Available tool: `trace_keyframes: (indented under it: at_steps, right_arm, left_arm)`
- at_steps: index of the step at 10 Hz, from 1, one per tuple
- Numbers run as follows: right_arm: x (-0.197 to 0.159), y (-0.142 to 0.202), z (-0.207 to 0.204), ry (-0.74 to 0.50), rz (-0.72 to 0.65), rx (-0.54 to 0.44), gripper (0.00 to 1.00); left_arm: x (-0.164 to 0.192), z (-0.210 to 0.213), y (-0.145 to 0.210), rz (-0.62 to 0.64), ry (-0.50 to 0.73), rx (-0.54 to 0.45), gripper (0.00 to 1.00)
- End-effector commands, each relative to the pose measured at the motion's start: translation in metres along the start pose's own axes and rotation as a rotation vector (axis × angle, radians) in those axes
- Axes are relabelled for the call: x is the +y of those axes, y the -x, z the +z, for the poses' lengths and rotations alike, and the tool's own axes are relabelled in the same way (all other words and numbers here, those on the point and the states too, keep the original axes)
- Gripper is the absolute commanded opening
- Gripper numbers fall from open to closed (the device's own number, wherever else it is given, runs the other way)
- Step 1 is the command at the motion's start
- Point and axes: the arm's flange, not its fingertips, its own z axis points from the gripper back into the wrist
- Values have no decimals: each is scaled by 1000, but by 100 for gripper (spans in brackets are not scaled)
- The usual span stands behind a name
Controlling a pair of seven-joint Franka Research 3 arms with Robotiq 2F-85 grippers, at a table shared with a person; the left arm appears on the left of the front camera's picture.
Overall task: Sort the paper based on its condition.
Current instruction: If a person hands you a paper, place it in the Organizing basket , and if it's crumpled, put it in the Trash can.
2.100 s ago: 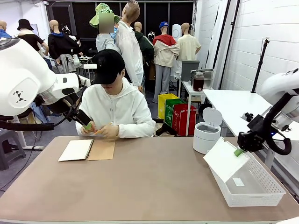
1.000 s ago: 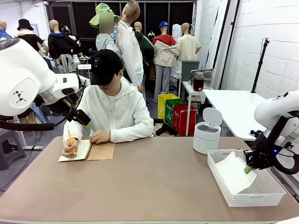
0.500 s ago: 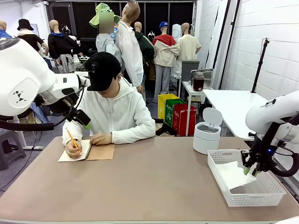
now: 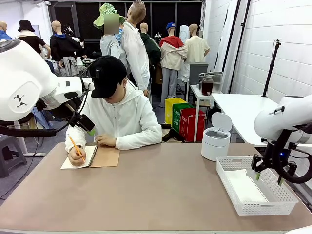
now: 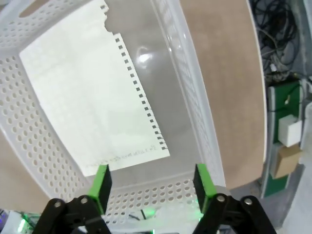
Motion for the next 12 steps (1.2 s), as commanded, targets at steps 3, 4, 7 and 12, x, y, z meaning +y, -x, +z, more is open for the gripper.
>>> trace_keyframes:
  at_steps: [3,4,7,12]
  right_arm:
    - [7,-2,16,21,-49,-34,100]
    - [3,-2,12,4,-11,1,100]
    - [3,-2,12,4,-11,1,100]
    - [4,-2,14,3,-17,-2,100]
  left_arm:
    - [1,0,1,1,1,0,100]
    - [1,0,1,1,1,0,100]
    - [1,0,1,1,1,0,100]
    - [1,0,1,1,1,0,100]
